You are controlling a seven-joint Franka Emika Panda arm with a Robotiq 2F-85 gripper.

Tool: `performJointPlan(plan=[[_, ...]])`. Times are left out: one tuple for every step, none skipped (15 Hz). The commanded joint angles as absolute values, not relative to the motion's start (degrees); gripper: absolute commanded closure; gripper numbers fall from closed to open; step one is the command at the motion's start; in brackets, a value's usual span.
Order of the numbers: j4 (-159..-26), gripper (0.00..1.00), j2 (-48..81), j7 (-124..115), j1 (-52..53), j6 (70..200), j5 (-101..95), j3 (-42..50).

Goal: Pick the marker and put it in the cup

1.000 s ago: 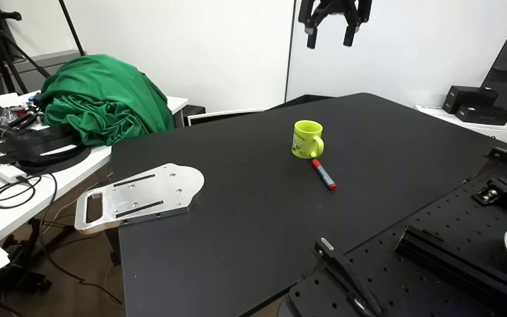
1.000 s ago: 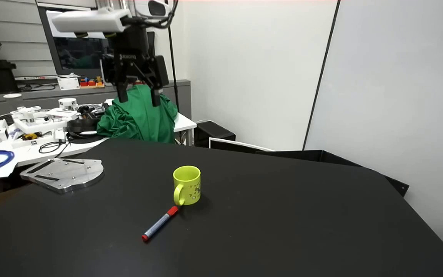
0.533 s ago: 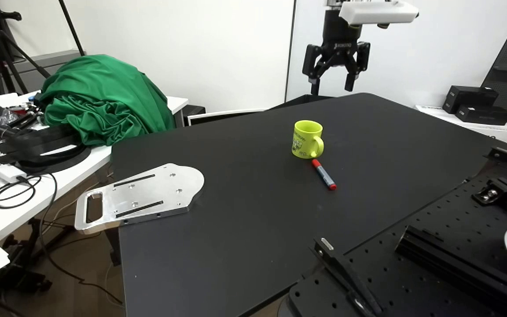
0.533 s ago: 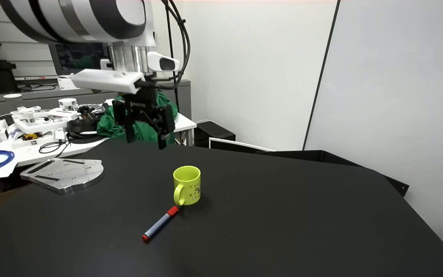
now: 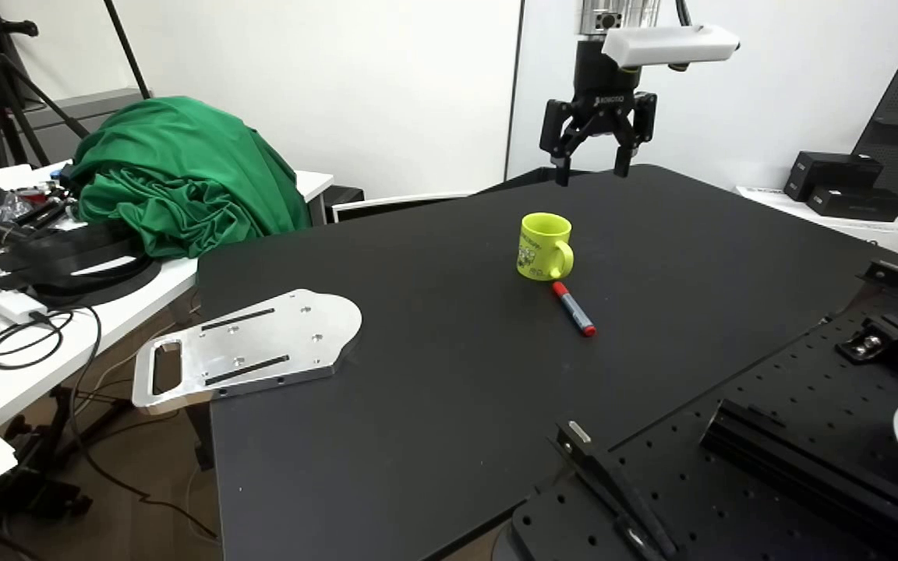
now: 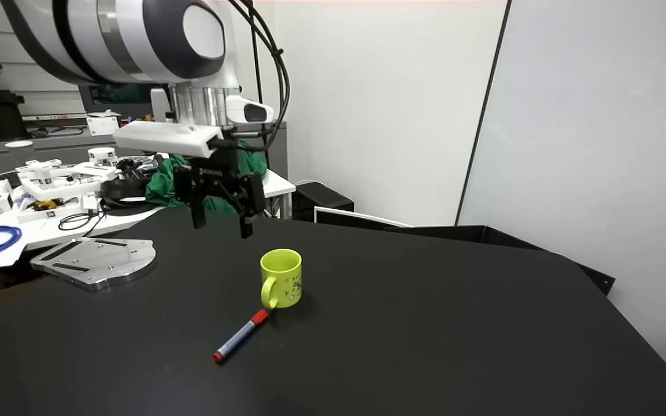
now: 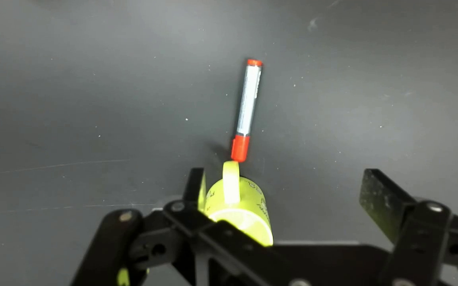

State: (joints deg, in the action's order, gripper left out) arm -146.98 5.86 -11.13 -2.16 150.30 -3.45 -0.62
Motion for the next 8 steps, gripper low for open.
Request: performJointPlan(plan=[[-146.59,0.00,8.26,-9.82,-1.97,152.34,-1.35,0.60],[-146.81,0.00,9.66,-10.19,-2.04,154.24,-1.70,1.05],[-146.93,0.00,11.11,-9.21,-2.29,155.94,-0.79,1.23],[-146.91,0.00,12.83,-8.83,-2.45,157.86,-0.47,1.57],[-146.63,0.00,14.89,-8.53,-2.54,159.80,-0.43,1.97],[-146.23,0.00,16.84,-8.01,-2.66,161.45,0.08,2.20],[-145.57,0.00,19.24,-7.81,-2.68,163.31,0.23,2.58],[-144.84,0.00,21.40,-7.49,-2.81,164.44,0.52,2.75]])
